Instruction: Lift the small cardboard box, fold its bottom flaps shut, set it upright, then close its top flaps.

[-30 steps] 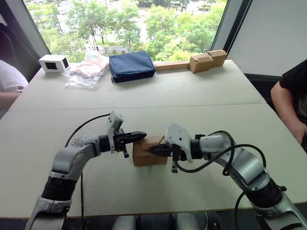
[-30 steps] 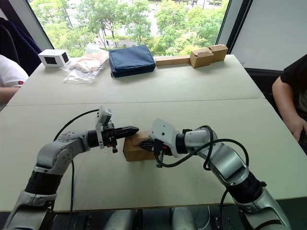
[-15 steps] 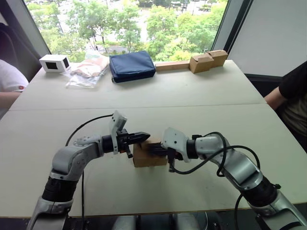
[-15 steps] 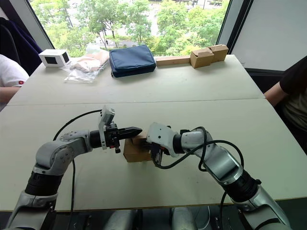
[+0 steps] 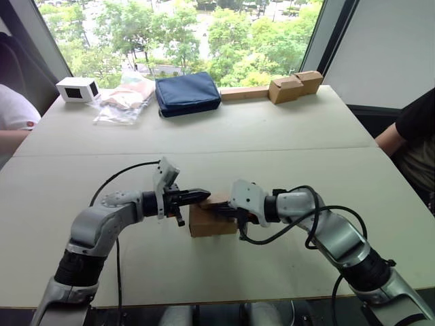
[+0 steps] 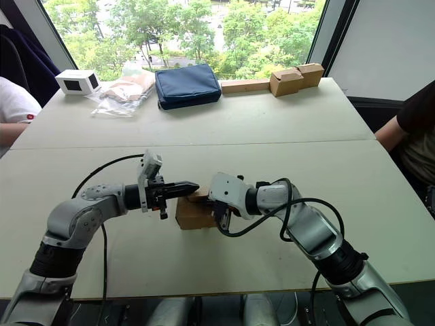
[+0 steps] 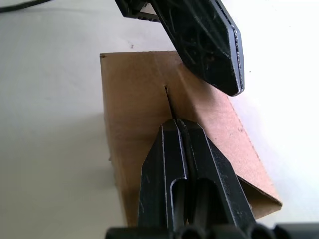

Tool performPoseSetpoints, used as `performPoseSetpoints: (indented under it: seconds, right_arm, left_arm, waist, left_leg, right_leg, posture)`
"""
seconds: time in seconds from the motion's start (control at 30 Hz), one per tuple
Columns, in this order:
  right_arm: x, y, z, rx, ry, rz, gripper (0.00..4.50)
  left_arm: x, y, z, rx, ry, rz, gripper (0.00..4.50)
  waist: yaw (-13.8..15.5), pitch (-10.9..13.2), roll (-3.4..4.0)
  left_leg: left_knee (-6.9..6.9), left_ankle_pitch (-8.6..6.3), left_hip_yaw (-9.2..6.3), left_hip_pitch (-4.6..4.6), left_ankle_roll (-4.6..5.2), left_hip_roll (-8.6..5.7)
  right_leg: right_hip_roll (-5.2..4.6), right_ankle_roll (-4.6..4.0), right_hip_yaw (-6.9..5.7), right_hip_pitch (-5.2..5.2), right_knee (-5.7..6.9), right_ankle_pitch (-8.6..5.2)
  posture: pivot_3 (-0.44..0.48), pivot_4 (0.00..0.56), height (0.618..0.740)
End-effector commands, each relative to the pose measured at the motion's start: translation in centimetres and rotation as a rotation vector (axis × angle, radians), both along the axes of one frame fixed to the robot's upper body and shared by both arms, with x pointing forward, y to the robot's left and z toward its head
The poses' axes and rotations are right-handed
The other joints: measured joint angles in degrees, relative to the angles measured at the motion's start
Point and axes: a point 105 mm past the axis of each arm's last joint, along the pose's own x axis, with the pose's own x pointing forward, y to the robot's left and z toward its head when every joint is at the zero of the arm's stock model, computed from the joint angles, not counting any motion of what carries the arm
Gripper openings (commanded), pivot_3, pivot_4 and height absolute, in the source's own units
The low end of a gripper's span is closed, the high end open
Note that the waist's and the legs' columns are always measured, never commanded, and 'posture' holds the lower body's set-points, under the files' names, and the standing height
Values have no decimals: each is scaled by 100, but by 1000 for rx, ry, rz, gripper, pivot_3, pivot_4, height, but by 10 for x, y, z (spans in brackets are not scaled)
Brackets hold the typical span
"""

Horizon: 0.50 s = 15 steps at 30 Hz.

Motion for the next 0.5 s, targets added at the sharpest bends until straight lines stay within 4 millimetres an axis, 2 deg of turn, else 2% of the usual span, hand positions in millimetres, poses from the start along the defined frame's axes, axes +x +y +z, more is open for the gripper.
performPoseSetpoints:
  seconds: [0.03, 0.2, 0.4, 0.5]
  right_arm:
    - [-4, -2, 9, 9, -32, 13, 0]
    - [-12, -4, 16, 56, 0, 26, 0]
    - [-6, -7, 41, 213, 36, -36, 0]
    - [1, -12, 46, 248, 28, -81, 0]
  left_arm:
    - [-8, -3, -13, 59, -19, -46, 46]
    - [-5, 1, -21, 72, -29, -36, 46]
    - [-2, 7, 15, -83, -49, 9, 46]
    - [-7, 9, 30, -97, -79, 12, 46]
  waist:
    - [-1, 0, 1]
    - [10, 0, 1]
    - [1, 0, 0]
    - [-1, 0, 1]
  left_leg:
    - [0, 0, 0, 0, 0, 0]
    - [-1, 0, -2, 0, 0, 1]
    - [-6, -1, -2, -1, 1, 5]
    - [-11, -1, -2, -2, 1, 5]
  right_leg:
    - [0, 0, 0, 0, -1, 0]
    - [-2, -1, 0, 8, -15, 0]
    - [-3, 0, -1, 11, -31, 0]
    - [-3, 1, -1, 8, -32, 1]
  posture:
    - [0, 150, 740]
    - [0, 150, 740]
    - [0, 150, 740]
    - [0, 150, 740]
